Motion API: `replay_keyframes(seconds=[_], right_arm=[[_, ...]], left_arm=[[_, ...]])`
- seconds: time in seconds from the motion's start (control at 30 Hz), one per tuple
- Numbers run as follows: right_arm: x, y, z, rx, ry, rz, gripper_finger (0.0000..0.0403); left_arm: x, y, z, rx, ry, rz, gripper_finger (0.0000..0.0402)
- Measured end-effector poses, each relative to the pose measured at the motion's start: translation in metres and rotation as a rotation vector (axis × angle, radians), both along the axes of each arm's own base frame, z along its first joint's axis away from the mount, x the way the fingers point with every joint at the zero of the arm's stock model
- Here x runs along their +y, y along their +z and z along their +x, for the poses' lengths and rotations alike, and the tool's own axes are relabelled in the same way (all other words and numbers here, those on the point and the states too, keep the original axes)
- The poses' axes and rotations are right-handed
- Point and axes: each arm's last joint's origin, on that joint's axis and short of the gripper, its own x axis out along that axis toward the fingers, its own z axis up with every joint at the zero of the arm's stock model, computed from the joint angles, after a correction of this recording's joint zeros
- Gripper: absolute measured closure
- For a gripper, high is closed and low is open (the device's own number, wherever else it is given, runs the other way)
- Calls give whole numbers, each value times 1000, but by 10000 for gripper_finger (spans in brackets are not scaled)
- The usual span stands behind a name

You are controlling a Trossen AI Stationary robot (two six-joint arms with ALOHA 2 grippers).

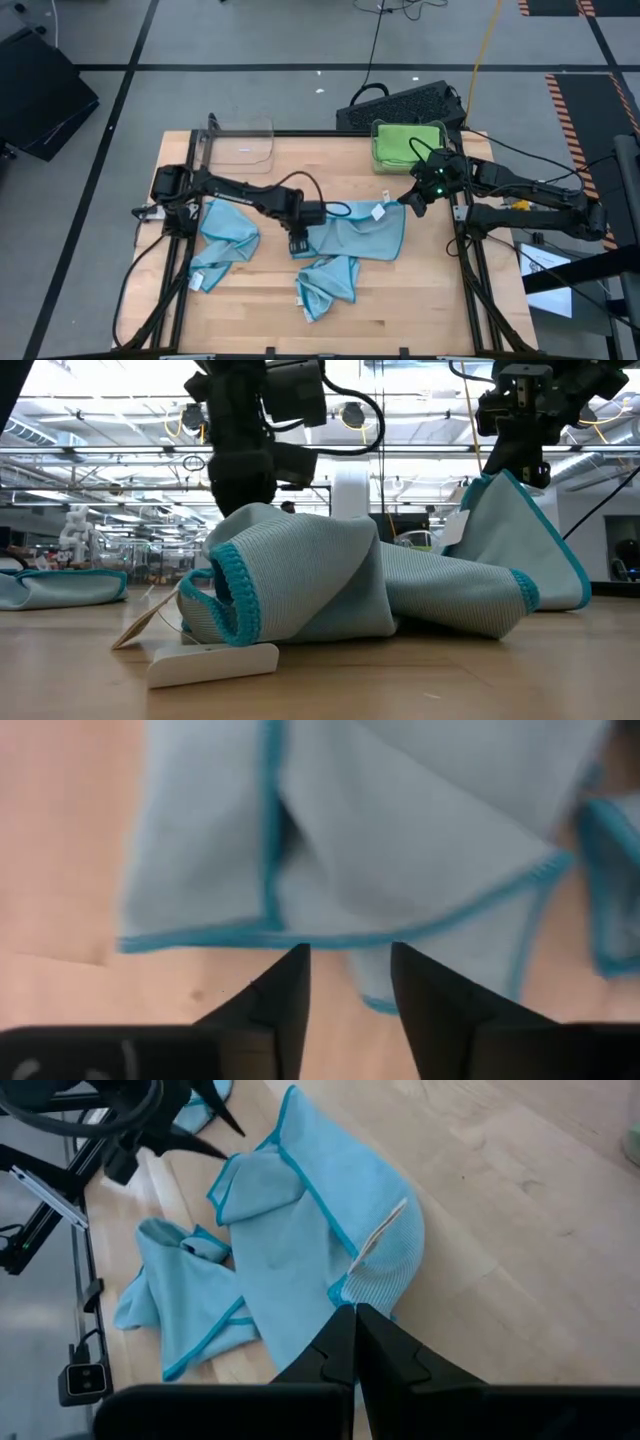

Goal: Sort microfiber towel by color & place in baskets
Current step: Fold the top blue towel

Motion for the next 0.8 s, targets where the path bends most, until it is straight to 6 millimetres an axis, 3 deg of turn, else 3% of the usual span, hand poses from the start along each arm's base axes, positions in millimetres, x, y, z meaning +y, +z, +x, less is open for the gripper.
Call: replay_keyframes(seconds=[0.17,0.5,0.63,0.8], right_arm=[[0,0,0,0,2,-2,403],[0,0,0,1,0,2,403],[0,0,0,1,0,1,403],[0,0,0,6,-1,4,403]], left_arm=[[7,1,7,-76,-37,53,267],[9,-24,-1,-103,-29,144,180],[10,-26,-1,-117,6,145,183],[9,-15,5,-125,0,108,215]])
